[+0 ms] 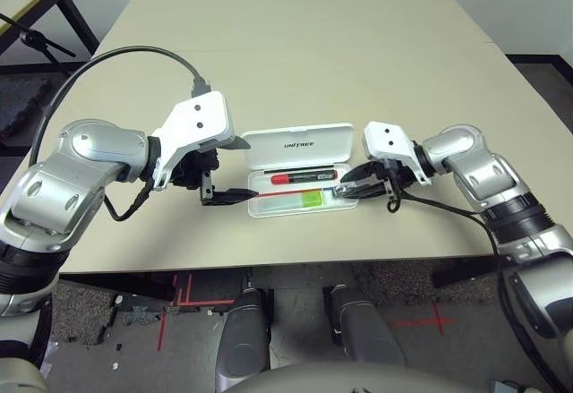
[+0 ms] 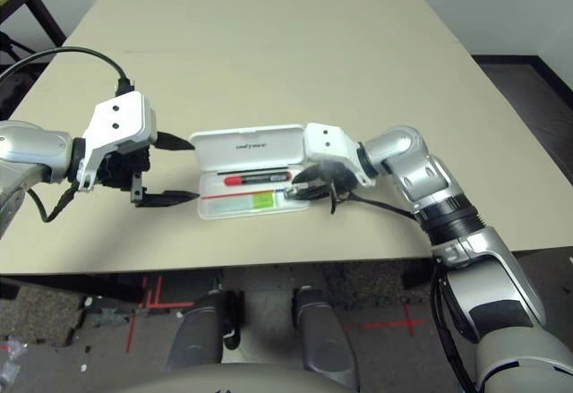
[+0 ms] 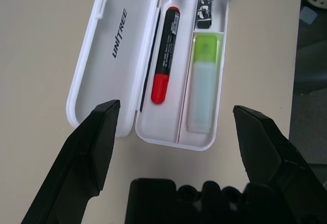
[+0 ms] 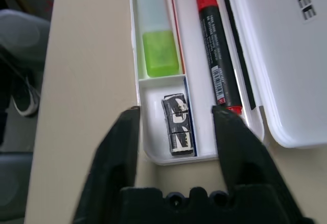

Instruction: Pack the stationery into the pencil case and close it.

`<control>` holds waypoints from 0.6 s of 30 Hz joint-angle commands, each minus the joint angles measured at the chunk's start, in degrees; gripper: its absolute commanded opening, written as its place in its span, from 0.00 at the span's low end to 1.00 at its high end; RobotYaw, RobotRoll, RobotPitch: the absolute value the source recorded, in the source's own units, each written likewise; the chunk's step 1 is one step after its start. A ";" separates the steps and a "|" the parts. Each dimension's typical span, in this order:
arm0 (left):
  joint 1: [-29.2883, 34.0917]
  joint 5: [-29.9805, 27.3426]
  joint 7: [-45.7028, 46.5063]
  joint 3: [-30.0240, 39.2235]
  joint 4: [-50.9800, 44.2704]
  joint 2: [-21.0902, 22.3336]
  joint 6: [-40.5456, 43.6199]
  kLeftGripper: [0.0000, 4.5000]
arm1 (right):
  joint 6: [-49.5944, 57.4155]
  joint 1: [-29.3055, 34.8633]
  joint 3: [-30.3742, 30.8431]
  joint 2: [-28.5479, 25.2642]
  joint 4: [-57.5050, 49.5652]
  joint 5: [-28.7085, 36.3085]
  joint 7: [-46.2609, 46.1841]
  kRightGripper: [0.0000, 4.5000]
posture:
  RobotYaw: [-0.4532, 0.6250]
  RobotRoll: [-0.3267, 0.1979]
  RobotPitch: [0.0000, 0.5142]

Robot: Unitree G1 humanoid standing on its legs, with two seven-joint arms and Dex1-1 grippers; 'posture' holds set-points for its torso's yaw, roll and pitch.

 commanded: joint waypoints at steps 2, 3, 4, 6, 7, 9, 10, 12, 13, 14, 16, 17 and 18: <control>0.74 0.46 0.00 0.96 0.31 1.24 -0.61 1.00 | 5.12 -1.29 -3.31 -4.36 -0.93 3.14 2.64 0.95 | 0.39 0.62 0.24; 0.95 0.49 0.01 1.08 0.46 1.40 -0.68 1.00 | 8.45 -1.43 -3.86 -6.64 -1.38 4.22 4.01 0.99 | 0.39 0.62 0.25; 1.11 0.48 0.02 1.17 0.56 1.54 -0.74 1.00 | 10.92 -1.53 -4.15 -8.28 -1.82 5.09 4.90 0.99 | 0.39 0.62 0.25; 1.46 0.54 -0.01 1.38 0.99 1.91 -0.99 1.00 | 14.54 -2.00 -5.79 -11.11 -2.12 7.44 6.59 0.99 | 0.39 0.62 0.25; 1.80 0.66 -0.19 1.60 1.37 2.38 -1.27 1.00 | 15.69 -2.14 -6.79 -12.82 -1.96 8.31 7.32 0.99 | 0.39 0.62 0.25; 2.50 0.95 -0.48 2.11 2.17 3.39 -1.87 1.00 | 17.11 -1.81 -8.54 -16.15 -1.64 9.52 8.64 0.99 | 0.39 0.62 0.26; 2.91 1.04 -0.64 2.46 2.65 3.87 -2.22 1.00 | 17.42 -1.28 -9.37 -18.11 -1.58 10.06 9.42 0.99 | 0.39 0.62 0.26; 3.64 1.08 -0.75 3.10 3.38 4.50 -2.86 1.00 | 18.01 -0.28 -10.70 -20.89 -1.81 11.05 10.27 0.99 | 0.38 0.62 0.26; 3.96 1.10 -0.74 3.39 3.82 4.74 -3.16 1.00 | 18.58 0.17 -11.46 -22.11 -2.04 11.66 10.54 0.99 | 0.38 0.62 0.26; 4.18 1.11 -0.75 3.60 4.09 4.88 -3.38 1.00 | 19.02 0.46 -11.90 -22.79 -2.29 12.13 10.59 0.99 | 0.38 0.62 0.26; 4.51 1.32 -0.77 3.90 5.15 5.02 -3.93 1.00 | 19.95 1.37 -13.06 -24.39 -3.02 13.11 10.59 0.99 | 0.37 0.62 0.26; 4.61 1.39 -0.83 3.93 5.67 5.11 -4.10 1.00 | 20.23 1.75 -13.48 -24.88 -3.26 13.34 10.37 0.99 | 0.37 0.62 0.26; 4.75 1.51 -1.19 3.70 6.21 5.41 -4.23 1.00 | 20.31 1.97 -13.79 -25.21 -3.27 13.31 9.88 0.99 | 0.36 0.62 0.26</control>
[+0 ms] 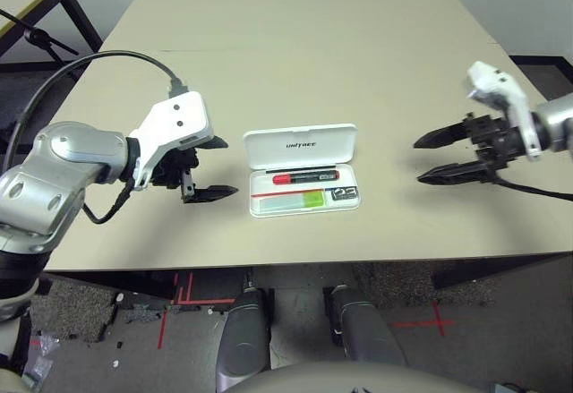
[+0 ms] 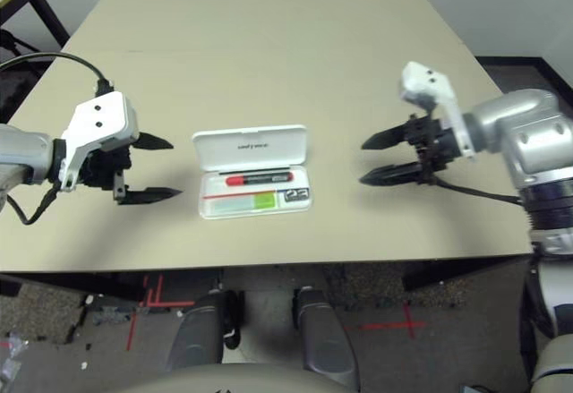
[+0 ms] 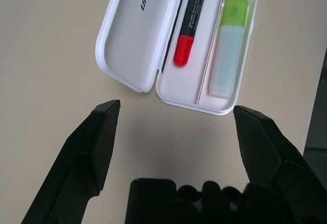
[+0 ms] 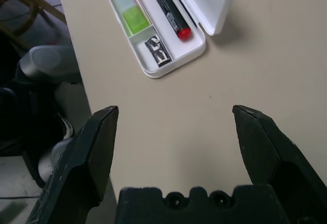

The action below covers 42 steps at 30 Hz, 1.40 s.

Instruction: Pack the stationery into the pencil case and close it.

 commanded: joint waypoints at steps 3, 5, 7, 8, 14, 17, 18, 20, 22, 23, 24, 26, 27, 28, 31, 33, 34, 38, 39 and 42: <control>1.18 0.98 -1.98 0.06 2.46 1.43 -1.50 0.91 | 0.64 0.89 -1.61 -1.61 -0.76 0.86 -1.60 1.00 | 0.36 0.62 0.25; 1.38 2.45 -2.56 -1.01 3.80 2.03 -2.65 0.78 | 0.63 0.99 -1.41 -1.41 -1.02 1.00 -1.92 1.00 | 0.35 0.62 0.25; 1.39 4.87 -2.34 -2.15 5.76 2.52 -4.37 0.61 | 0.65 1.01 -1.26 -1.20 -1.21 1.15 -2.17 1.00 | 0.35 0.62 0.25; 1.18 6.79 -1.70 -2.87 7.49 2.45 -6.01 0.51 | 0.62 0.97 -1.19 -1.03 -1.23 1.21 -2.33 1.00 | 0.35 0.62 0.24; -0.97 15.06 2.45 -5.42 19.39 -2.44 -17.13 0.01 | -0.29 0.80 -0.75 -0.07 -0.69 0.82 -3.21 1.00 | 0.35 0.62 0.23; -2.04 18.42 6.16 -6.08 27.08 -7.58 -24.35 0.01 | -0.53 0.14 -0.41 0.63 -0.32 0.72 -3.55 1.00 | 0.35 0.62 0.21; -2.37 18.51 7.48 -5.66 29.21 -9.82 -25.73 0.01 | -0.64 -0.06 -0.30 0.86 -0.18 0.63 -3.55 1.00 | 0.35 0.62 0.21; -3.16 18.93 9.03 -5.24 32.24 -12.94 -27.99 0.01 | -0.88 -0.37 -0.15 1.14 0.14 0.44 -3.41 1.00 | 0.35 0.62 0.20; -4.35 18.40 10.65 -4.12 34.44 -16.14 -28.65 0.01 | -1.03 -0.59 -0.02 1.24 0.34 0.32 -3.29 1.00 | 0.35 0.62 0.20; -5.04 18.12 11.39 -3.70 35.40 -17.59 -28.70 0.01 | -1.05 -0.65 0.01 1.26 0.37 0.30 -3.27 1.00 | 0.35 0.62 0.20; -5.64 18.09 11.85 -3.58 36.21 -18.60 -28.78 0.01 | -1.09 -0.72 0.06 1.28 0.44 0.26 -3.25 1.00 | 0.35 0.62 0.20; -6.69 18.08 12.32 -3.59 37.78 -20.25 -29.13 0.01 | -1.14 -0.66 0.11 1.28 0.34 0.25 -3.26 1.00 | 0.35 0.62 0.20; -7.16 18.00 12.30 -3.64 38.44 -20.97 -29.28 0.01 | -1.15 -0.59 0.13 1.27 0.24 0.27 -3.27 1.00 | 0.34 0.62 0.20; -7.51 17.84 12.22 -3.60 38.90 -21.64 -29.35 0.01 | -1.10 -0.46 0.11 1.23 0.03 0.33 -3.30 1.00 | 0.34 0.62 0.20; -8.45 17.54 12.09 -3.32 39.85 -23.31 -29.30 0.01 | -0.86 -0.25 0.00 1.17 -0.41 0.56 -3.35 1.00 | 0.34 0.62 0.21; -9.00 17.62 12.11 -3.31 40.21 -24.43 -29.31 0.01 | -0.79 -0.17 -0.06 1.15 -0.57 0.62 -3.41 1.00 | 0.34 0.62 0.21; -9.21 17.68 12.19 -3.36 40.20 -24.96 -29.16 0.01 | -0.78 -0.12 -0.08 1.15 -0.61 0.63 -3.44 1.00 | 0.34 0.62 0.21; -9.57 16.54 11.24 -3.62 37.82 -27.44 -27.35 0.01 | -1.17 0.02 -0.17 1.35 -0.43 0.37 -4.00 1.00 | 0.34 0.62 0.21; -9.53 16.14 10.71 -3.66 36.99 -27.78 -26.88 0.01 | -1.24 -0.02 -0.14 1.40 -0.32 0.32 -4.07 1.00 | 0.34 0.62 0.20; -9.07 15.12 9.08 -3.71 34.36 -28.05 -26.53 0.01 | -1.49 0.08 -0.08 1.48 -0.11 0.30 -4.23 1.00 | 0.34 0.62 0.20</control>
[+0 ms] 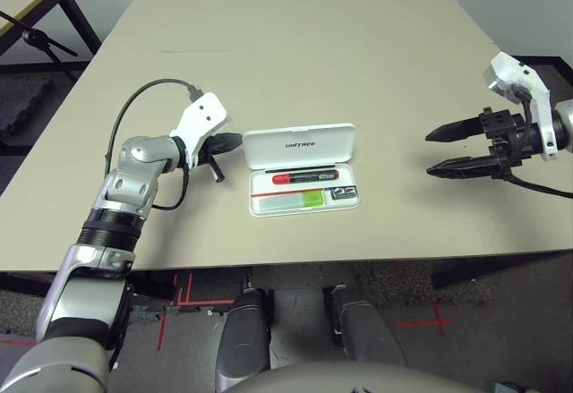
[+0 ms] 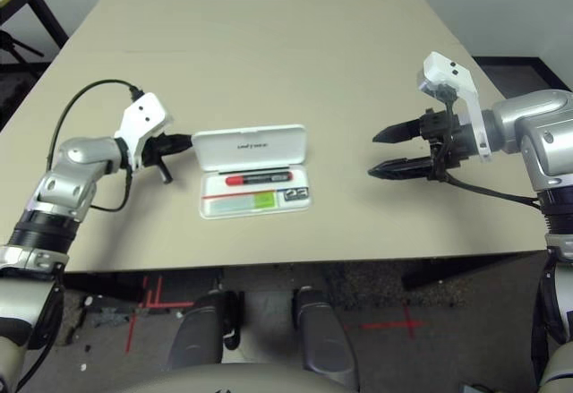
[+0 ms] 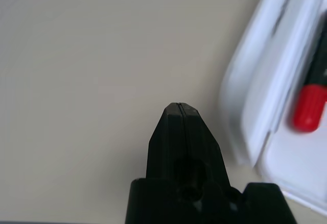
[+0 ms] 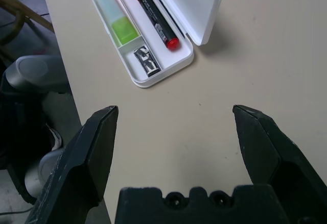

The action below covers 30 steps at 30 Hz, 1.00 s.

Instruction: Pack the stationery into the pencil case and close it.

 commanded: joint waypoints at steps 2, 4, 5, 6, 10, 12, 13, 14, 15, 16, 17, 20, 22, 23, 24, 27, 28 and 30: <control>0.36 -1.75 -2.78 -0.21 -4.14 -0.01 0.51 0.01 | -0.81 0.39 0.22 0.33 0.10 -0.21 -0.38 1.00 | 0.34 0.62 0.20; 0.68 -2.05 -3.83 -0.35 -5.45 0.34 0.94 0.01 | -1.39 0.27 0.32 0.72 0.64 -0.54 -0.87 1.00 | 0.34 0.62 0.20; 0.93 -2.34 -4.44 -0.35 -6.31 0.50 1.23 0.01 | -1.62 0.25 0.41 0.89 0.88 -0.70 -1.04 1.00 | 0.34 0.62 0.20; 1.17 -2.70 -5.25 -0.42 -7.24 0.70 1.48 0.01 | -1.82 0.20 0.52 1.04 1.12 -0.83 -1.14 1.00 | 0.34 0.62 0.20; 2.42 -3.63 -8.91 -1.63 -11.57 1.84 3.37 0.01 | -2.51 0.09 0.90 1.58 1.91 -1.31 -1.32 1.00 | 0.35 0.62 0.20; 3.40 -3.62 -10.28 -2.70 -13.83 2.19 4.53 0.01 | -3.71 -0.14 0.71 2.29 2.71 -1.79 -1.98 1.00 | 0.35 0.62 0.21; 3.83 -3.50 -10.69 -3.17 -14.67 2.29 4.94 0.01 | -4.43 -0.30 0.53 2.72 3.14 -1.99 -2.46 1.00 | 0.35 0.62 0.21; 4.37 -3.21 -10.54 -3.71 -15.15 2.01 4.98 0.01 | -4.88 -0.63 0.26 3.23 3.64 -2.01 -2.95 1.00 | 0.35 0.62 0.21; 4.87 -2.91 -10.43 -4.27 -15.49 1.75 4.98 0.01 | -5.24 -0.87 0.10 3.56 4.02 -2.04 -3.16 1.00 | 0.35 0.62 0.21; 5.16 -2.75 -10.29 -4.57 -15.67 1.58 4.99 0.01 | -5.40 -1.02 0.03 3.72 4.24 -2.06 -3.18 1.00 | 0.35 0.62 0.21; 5.88 -2.57 -10.57 -5.31 -16.04 1.56 4.74 0.01 | -5.63 -1.19 0.04 3.90 4.48 -2.16 -3.26 1.00 | 0.35 0.62 0.21; 7.42 -2.59 -10.57 -6.79 -16.51 0.91 4.67 0.01 | -6.39 -1.33 0.27 4.35 5.04 -2.55 -3.55 1.00 | 0.36 0.62 0.21; 7.73 -2.18 -10.30 -7.33 -16.38 0.71 4.42 0.01 | -6.85 -1.22 0.41 4.53 5.25 -2.75 -3.71 1.00 | 0.36 0.62 0.21; 7.80 -1.54 -10.00 -7.83 -16.06 0.70 4.14 0.01 | -7.08 -1.08 0.45 4.64 5.28 -2.85 -3.84 1.00 | 0.36 0.62 0.22; 7.83 -0.90 -9.73 -8.33 -15.71 0.74 3.81 0.01 | -7.24 -0.95 0.48 4.72 5.28 -2.92 -3.95 1.00 | 0.36 0.62 0.22; 7.66 1.29 -8.72 -9.61 -14.54 0.74 3.13 0.01 | -8.36 -0.77 -0.05 5.38 5.43 -2.94 -4.82 1.00 | 0.36 0.62 0.22; 7.69 2.06 -8.67 -10.15 -14.22 0.87 2.90 0.01 | -8.46 -0.84 -0.38 5.67 5.52 -2.78 -5.19 1.00 | 0.36 0.62 0.22; 7.91 3.23 -8.71 -11.16 -13.85 1.26 2.77 0.01 | -8.80 -1.08 -0.86 6.05 5.78 -2.63 -5.72 1.00 | 0.35 0.62 0.22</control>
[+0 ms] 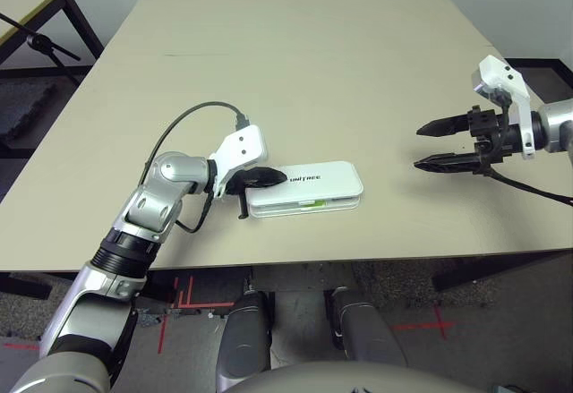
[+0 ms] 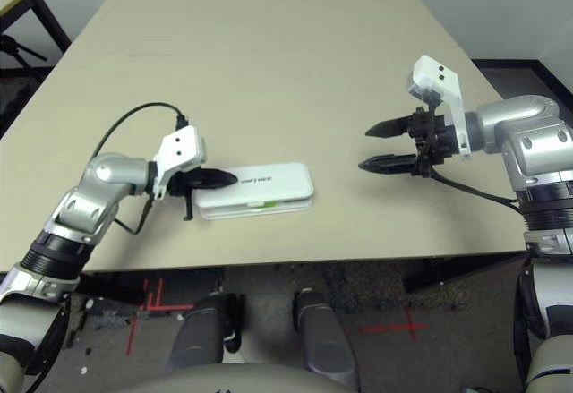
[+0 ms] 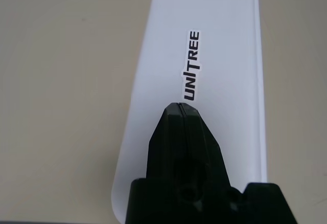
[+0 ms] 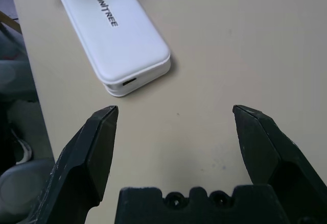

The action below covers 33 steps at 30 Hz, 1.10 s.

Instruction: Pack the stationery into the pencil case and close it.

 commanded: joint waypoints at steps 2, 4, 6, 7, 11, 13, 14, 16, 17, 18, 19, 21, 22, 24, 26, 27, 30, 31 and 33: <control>1.17 3.38 -0.24 -3.04 1.61 0.93 -0.01 0.01 | -1.06 -0.55 -1.20 0.76 0.92 0.06 -1.20 1.00 | 0.35 0.62 0.22; 1.34 3.74 -0.58 -3.45 1.57 1.21 0.05 0.01 | -1.21 -0.52 -1.19 0.82 1.00 0.02 -1.37 1.00 | 0.35 0.62 0.22; 1.63 3.88 -0.97 -3.95 1.34 1.41 0.39 0.01 | -1.47 -0.34 -1.17 1.02 1.16 -0.08 -1.85 1.00 | 0.35 0.62 0.22; 1.77 3.79 -1.26 -4.20 1.14 1.48 0.61 0.01 | -1.56 -0.24 -1.16 1.13 1.21 -0.10 -2.08 1.00 | 0.35 0.62 0.22; 2.69 3.65 -2.59 -5.56 -0.32 2.28 1.35 0.01 | -1.85 0.09 -1.11 1.45 1.44 -0.14 -2.75 1.00 | 0.35 0.62 0.22; 2.87 3.44 -2.29 -5.45 -0.51 2.16 1.21 0.01 | -2.13 0.15 -1.18 1.65 1.69 -0.21 -3.25 1.00 | 0.35 0.62 0.22; 2.89 3.27 -2.06 -5.24 -0.53 2.01 1.18 0.01 | -2.24 0.15 -1.23 1.73 1.79 -0.23 -3.47 1.00 | 0.35 0.62 0.22; 2.52 1.88 -0.46 -3.07 -0.24 0.89 0.61 0.01 | -2.76 0.15 -1.55 2.29 2.30 -0.32 -4.67 1.00 | 0.35 0.62 0.22; 2.24 1.13 0.88 -1.52 0.16 0.08 -0.03 0.01 | -3.20 0.17 -1.80 2.71 2.71 -0.41 -5.56 1.00 | 0.35 0.62 0.22; 1.59 0.66 3.40 0.61 1.28 -1.16 -1.65 0.05 | -4.16 0.08 -2.48 3.39 3.59 -0.62 -7.29 1.00 | 0.35 0.62 0.22; 0.97 0.43 5.82 2.54 2.31 -2.21 -2.48 0.09 | -4.92 0.05 -3.15 3.86 4.31 -0.77 -8.79 1.00 | 0.35 0.62 0.22; 0.09 -0.08 10.38 6.64 4.15 -3.52 -3.08 0.22 | -6.15 0.31 -5.01 4.51 5.63 -0.56 -11.10 1.00 | 0.35 0.62 0.22; 0.11 -0.31 11.48 7.98 4.61 -3.63 -3.67 0.30 | -6.72 0.52 -5.89 4.82 6.05 -0.30 -11.99 1.00 | 0.35 0.62 0.22; 0.31 -0.69 14.02 10.76 5.78 -3.78 -4.85 0.47 | -7.71 0.74 -7.83 5.77 7.35 0.00 -14.64 1.00 | 0.36 0.62 0.23; -0.18 -0.25 18.76 14.64 8.99 -3.75 -7.00 0.64 | -13.06 0.63 -11.21 8.26 10.76 -0.30 -20.37 1.00 | 0.36 0.62 0.23; -0.69 0.40 21.56 16.42 11.26 -3.64 -8.95 0.72 | -15.86 0.47 -12.83 9.63 12.76 -0.80 -24.06 1.00 | 0.37 0.62 0.23; -3.30 0.85 29.74 21.21 18.73 -3.88 -12.10 0.99 | -20.90 0.14 -16.41 12.88 17.45 -1.84 -32.99 1.00 | 0.37 0.62 0.23; -4.24 0.67 32.47 22.93 21.32 -4.04 -13.67 1.00 | -22.73 0.05 -17.68 14.03 19.13 -2.28 -36.95 1.00 | 0.37 0.62 0.24; -5.67 0.22 37.32 25.88 25.08 -4.53 -17.44 1.00 | -27.20 -0.37 -20.39 16.29 22.93 -3.21 -46.02 1.00 | 0.37 0.62 0.24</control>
